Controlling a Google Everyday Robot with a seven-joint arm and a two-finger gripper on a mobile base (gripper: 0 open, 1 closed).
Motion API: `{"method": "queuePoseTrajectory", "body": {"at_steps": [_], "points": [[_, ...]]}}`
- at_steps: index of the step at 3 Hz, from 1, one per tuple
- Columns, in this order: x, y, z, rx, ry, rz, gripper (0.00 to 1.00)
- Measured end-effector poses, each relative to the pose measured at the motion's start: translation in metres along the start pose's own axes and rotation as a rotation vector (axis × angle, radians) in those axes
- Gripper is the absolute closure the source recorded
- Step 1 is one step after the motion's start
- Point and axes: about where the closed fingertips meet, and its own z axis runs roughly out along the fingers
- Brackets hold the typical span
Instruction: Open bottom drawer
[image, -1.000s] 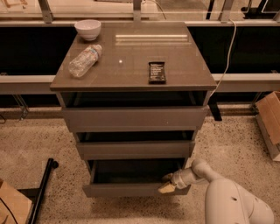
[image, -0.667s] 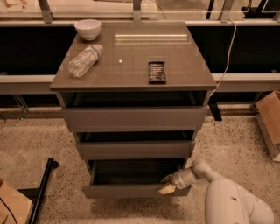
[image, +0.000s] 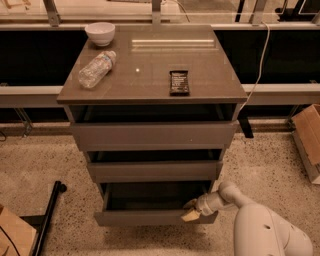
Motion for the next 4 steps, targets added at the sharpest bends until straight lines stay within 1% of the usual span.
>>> {"method": "queuePoseTrajectory", "body": {"at_steps": [1, 2, 3, 4], "points": [[0.006, 0.022, 0.003, -0.044, 0.090, -0.028, 0.22], [0.028, 0.052, -0.010, -0.071, 0.184, -0.018, 0.01], [0.044, 0.069, -0.014, -0.087, 0.213, 0.008, 0.00], [0.071, 0.098, -0.022, -0.118, 0.251, 0.060, 0.00]]}}
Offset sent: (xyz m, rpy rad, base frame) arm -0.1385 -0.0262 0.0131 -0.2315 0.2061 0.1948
